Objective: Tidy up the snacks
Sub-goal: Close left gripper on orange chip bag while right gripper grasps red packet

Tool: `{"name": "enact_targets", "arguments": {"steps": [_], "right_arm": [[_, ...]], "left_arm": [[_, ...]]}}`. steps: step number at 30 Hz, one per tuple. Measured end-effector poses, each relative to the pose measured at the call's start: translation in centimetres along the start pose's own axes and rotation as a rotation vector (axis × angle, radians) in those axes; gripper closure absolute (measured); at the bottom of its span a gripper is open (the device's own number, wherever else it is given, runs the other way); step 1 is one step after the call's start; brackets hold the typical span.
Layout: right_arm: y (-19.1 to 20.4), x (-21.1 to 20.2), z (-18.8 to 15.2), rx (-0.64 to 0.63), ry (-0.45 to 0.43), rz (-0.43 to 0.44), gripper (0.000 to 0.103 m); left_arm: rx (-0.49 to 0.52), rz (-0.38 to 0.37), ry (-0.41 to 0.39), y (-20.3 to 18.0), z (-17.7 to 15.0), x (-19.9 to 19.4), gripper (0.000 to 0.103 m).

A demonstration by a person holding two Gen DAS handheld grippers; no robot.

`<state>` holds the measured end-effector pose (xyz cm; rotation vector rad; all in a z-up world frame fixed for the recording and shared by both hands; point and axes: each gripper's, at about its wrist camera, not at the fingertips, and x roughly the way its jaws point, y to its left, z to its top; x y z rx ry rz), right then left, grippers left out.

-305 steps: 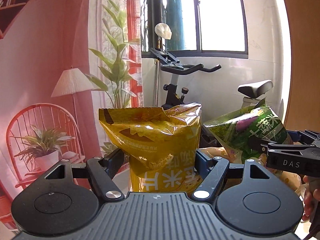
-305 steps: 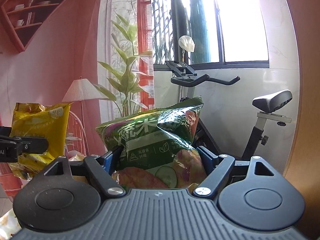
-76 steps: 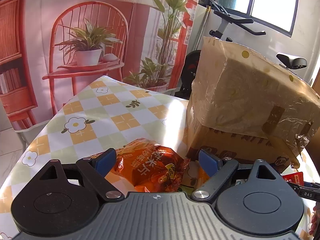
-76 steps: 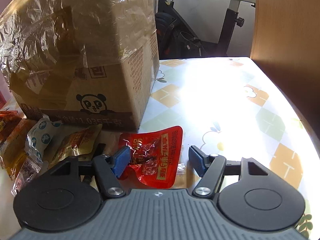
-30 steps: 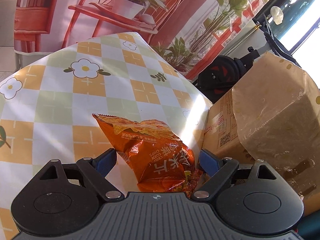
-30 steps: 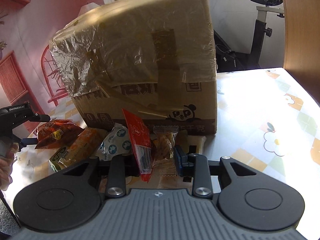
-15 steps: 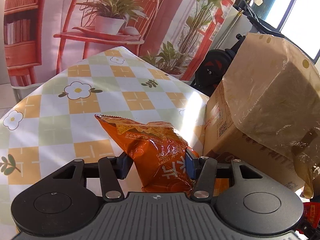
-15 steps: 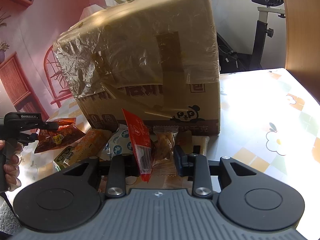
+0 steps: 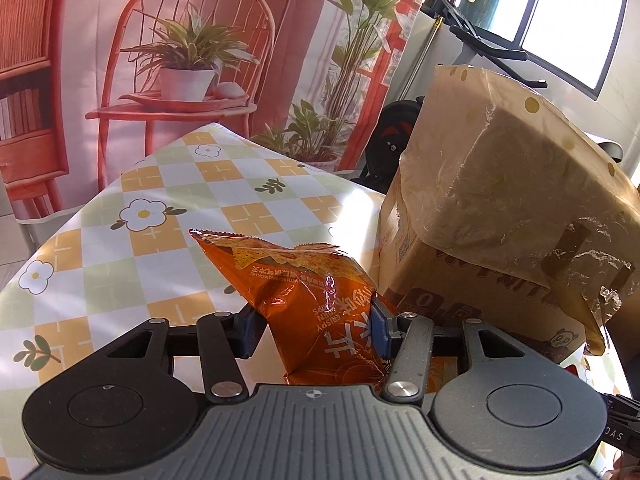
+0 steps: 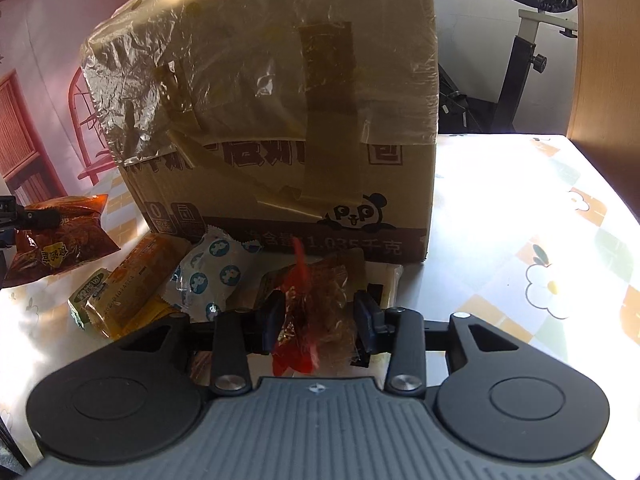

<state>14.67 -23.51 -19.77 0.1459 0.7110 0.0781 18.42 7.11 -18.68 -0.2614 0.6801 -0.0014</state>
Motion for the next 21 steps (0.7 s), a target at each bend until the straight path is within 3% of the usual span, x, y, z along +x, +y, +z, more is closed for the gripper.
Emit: {"name": "enact_targets", "arguments": {"steps": [3,10,14,17,21], "right_arm": [[0.1,-0.5,-0.1,-0.057,-0.022,-0.026,0.055],[1.7,-2.0,-1.3,-0.157,-0.052,0.047,0.056],[3.4,-1.8,-1.9,-0.212,0.003,0.142,0.056],[4.3,-1.0,-2.4,-0.236,0.042,0.164,0.056],[5.0,0.5,-2.8,-0.232,0.106,0.2,0.048]], "left_arm": [[0.0,-0.009,-0.003,0.1,0.1,-0.1,0.048],[0.005,-0.02,0.001,-0.2,-0.1,0.0,0.048],[0.011,-0.029,-0.001,0.1,-0.1,-0.2,0.048],[0.015,-0.033,-0.005,0.0,-0.2,-0.5,0.048],[0.018,-0.038,-0.003,-0.1,-0.5,-0.6,0.048]]}}
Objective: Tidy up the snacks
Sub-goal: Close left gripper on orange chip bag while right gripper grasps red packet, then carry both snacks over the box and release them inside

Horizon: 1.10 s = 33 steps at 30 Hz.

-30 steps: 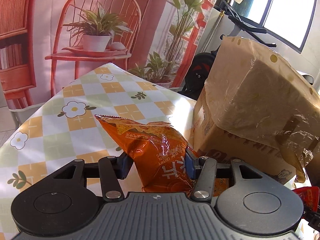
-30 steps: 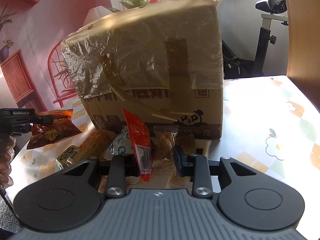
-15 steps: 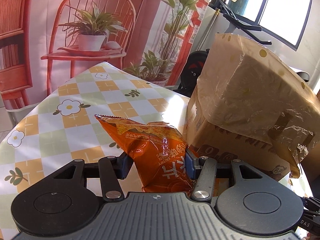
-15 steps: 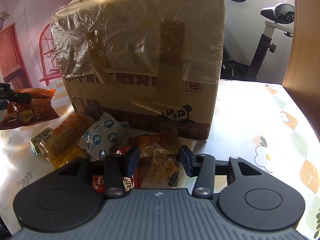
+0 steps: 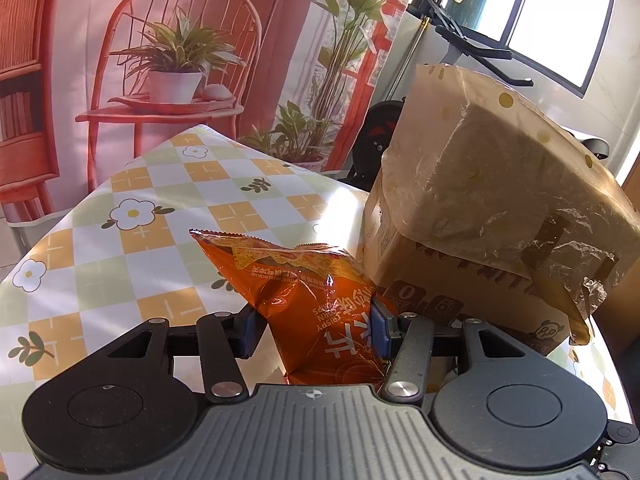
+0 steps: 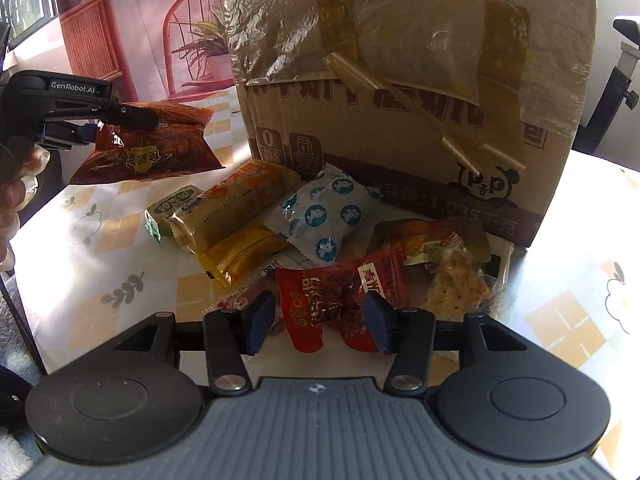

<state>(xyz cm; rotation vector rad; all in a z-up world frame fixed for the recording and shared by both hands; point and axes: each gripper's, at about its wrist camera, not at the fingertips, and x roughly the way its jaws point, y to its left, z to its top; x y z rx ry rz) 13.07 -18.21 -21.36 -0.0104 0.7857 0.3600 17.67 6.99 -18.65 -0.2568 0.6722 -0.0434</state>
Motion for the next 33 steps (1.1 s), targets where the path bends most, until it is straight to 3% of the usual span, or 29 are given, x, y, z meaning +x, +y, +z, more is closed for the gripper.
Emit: {"name": "enact_targets", "arguments": {"steps": [7,9,12,18,19,33], "right_arm": [[0.3,1.4,0.1,0.014,0.004,0.003,0.047],[0.2,1.3,0.1,0.022,-0.003,0.001,0.052],[-0.5,1.1,-0.1,0.056,-0.013,-0.002,0.07],[-1.1,-0.5,-0.1,0.096,-0.059,0.005,0.081],[-1.0,-1.1,0.0,0.094,-0.081,0.009,0.091],[1.0,-9.0,4.9,0.026,-0.377,0.099,0.091]], "left_arm": [[0.007,-0.006,0.0,-0.1,-0.2,-0.1,0.048],[0.008,-0.007,-0.003,-0.1,-0.2,-0.1,0.048],[0.008,-0.011,-0.007,0.0,-0.2,-0.2,0.048],[0.038,-0.011,-0.036,-0.6,-0.2,-1.0,0.048],[0.048,-0.012,-0.046,-0.8,-0.1,-1.3,0.048],[0.133,-0.033,-0.261,-3.9,2.3,-7.7,0.048]]}}
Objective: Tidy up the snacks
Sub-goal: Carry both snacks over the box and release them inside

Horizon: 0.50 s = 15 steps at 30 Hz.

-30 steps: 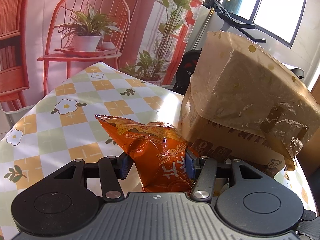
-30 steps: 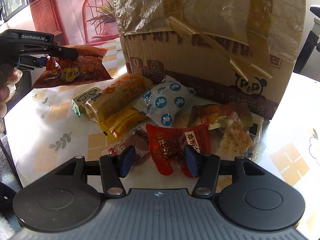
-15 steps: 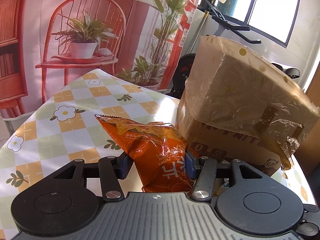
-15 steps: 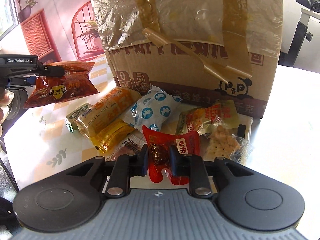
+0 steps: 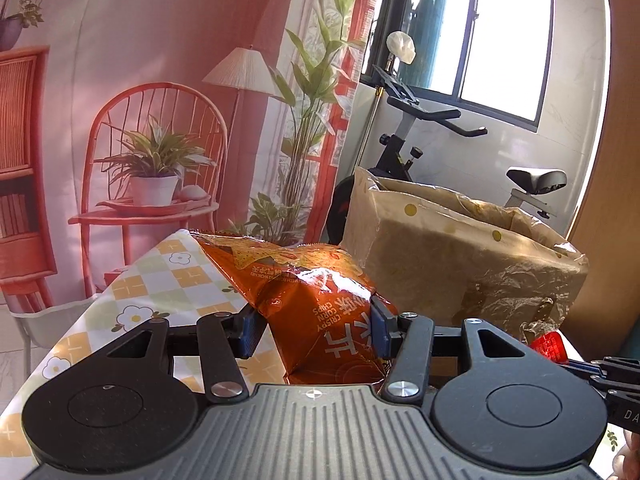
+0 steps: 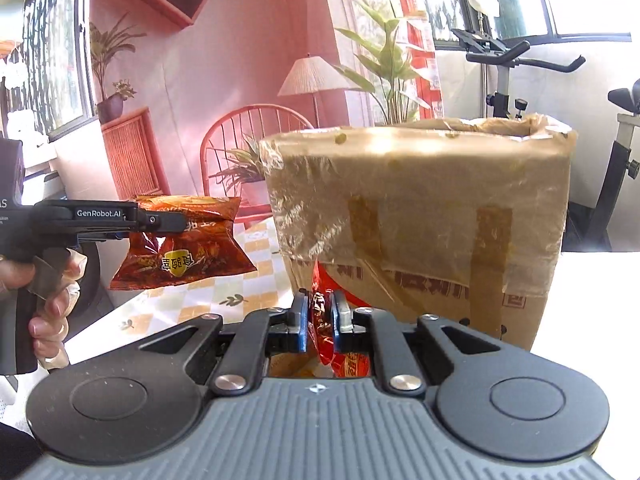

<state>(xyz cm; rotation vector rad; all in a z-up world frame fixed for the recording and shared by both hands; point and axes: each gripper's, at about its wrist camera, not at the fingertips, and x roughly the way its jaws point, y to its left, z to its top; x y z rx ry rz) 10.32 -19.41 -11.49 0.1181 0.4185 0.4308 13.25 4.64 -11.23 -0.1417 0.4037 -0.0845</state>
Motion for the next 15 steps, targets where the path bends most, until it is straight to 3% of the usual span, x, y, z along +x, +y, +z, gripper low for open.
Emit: {"name": "enact_targets", "arguments": {"steps": [8,15], "right_arm": [[-0.2,-2.2,6.8,-0.043,-0.194,-0.001,0.091],[-3.5,-0.1,11.6,-0.052,-0.242,-0.085,0.091]], "left_arm": [[0.03,-0.021,-0.172,-2.8,6.2,-0.9,0.048],[0.086,-0.078,-0.238,-7.6,11.1,2.3,0.048]]}}
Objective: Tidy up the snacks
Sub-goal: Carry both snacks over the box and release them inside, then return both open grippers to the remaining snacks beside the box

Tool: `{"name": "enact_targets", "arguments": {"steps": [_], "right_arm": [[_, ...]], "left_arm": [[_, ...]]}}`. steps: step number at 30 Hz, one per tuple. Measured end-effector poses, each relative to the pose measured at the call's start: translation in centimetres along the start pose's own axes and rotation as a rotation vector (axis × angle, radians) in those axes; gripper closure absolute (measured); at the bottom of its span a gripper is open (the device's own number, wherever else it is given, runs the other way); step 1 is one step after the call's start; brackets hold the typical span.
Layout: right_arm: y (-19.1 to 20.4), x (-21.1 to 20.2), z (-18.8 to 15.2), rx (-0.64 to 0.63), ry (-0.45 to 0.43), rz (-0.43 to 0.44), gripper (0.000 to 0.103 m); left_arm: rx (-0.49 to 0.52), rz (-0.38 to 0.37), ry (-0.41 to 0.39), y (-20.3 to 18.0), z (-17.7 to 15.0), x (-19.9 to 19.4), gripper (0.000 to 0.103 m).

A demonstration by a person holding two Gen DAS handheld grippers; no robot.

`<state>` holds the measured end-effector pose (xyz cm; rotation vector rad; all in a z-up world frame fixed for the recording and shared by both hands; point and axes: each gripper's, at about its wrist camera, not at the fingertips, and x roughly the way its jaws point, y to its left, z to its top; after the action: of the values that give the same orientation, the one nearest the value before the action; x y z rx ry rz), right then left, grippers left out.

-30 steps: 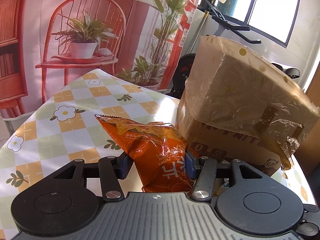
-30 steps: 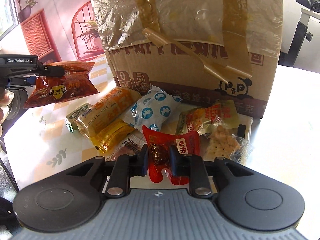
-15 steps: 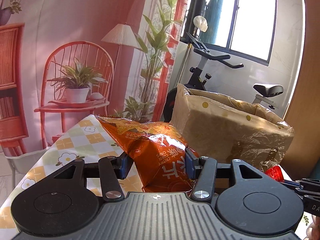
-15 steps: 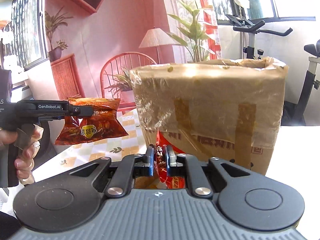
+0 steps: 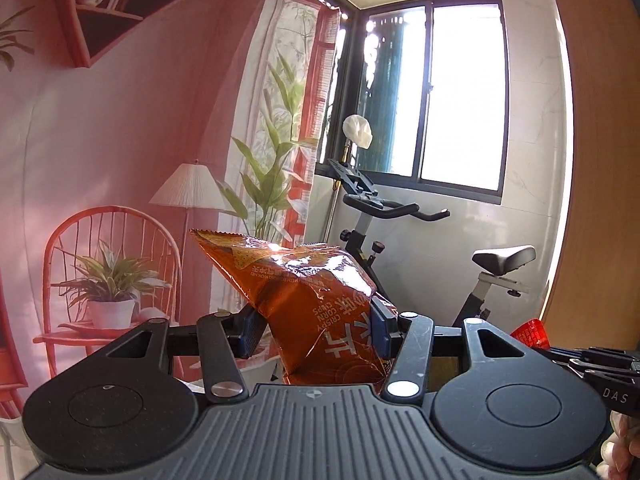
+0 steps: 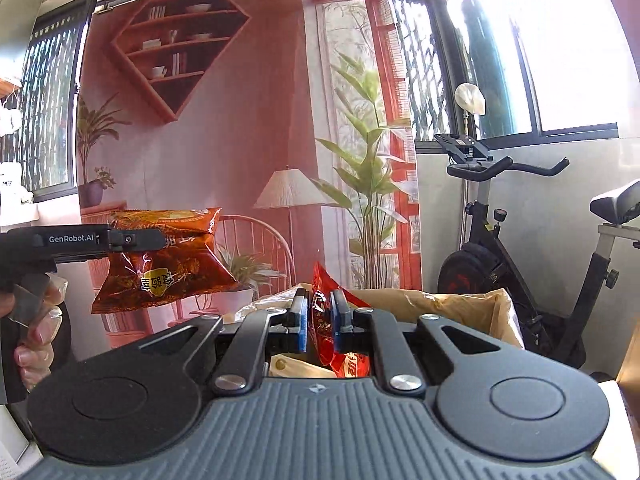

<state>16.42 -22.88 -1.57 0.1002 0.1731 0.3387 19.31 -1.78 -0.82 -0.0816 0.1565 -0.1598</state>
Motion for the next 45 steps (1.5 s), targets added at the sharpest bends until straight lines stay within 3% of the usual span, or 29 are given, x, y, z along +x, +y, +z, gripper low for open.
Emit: {"name": "enact_targets", "arguments": {"steps": [9,18,20,22,24,26,32,45], "right_arm": [[-6.1,5.4,-0.1,0.075,0.063,-0.157,0.091],[-8.6,6.9,-2.6,0.131,0.174,-0.217,0.09],[-8.7,6.9,-2.8,0.125,0.191,-0.231,0.089],[-8.8,6.7,-2.8,0.125,0.198,-0.242,0.087],[-8.8,6.5,-2.8,0.125,0.198,-0.251,0.074],[-8.7,6.0,-2.8,0.121,0.195,-0.25,0.063],[-7.2,4.6,-2.5,0.082,0.192,-0.23,0.051],[-2.5,0.8,-3.5,0.006,0.177,-0.117,0.048]], "left_arm": [[0.071,-0.003,0.103,-4.3,-0.2,8.3,0.048],[0.119,0.031,0.223,-4.9,-2.8,12.2,0.045],[0.11,0.035,0.241,-4.5,-3.1,12.2,0.039],[0.101,0.038,0.255,-4.2,-3.2,12.3,0.026],[0.1,0.044,0.252,-4.0,-3.2,12.1,0.02],[0.097,0.043,0.26,-3.7,-3.2,11.8,0.019],[0.058,0.023,0.269,-2.2,-2.8,9.9,0.019],[-0.024,0.023,0.278,3.1,-4.1,2.1,0.019]]}}
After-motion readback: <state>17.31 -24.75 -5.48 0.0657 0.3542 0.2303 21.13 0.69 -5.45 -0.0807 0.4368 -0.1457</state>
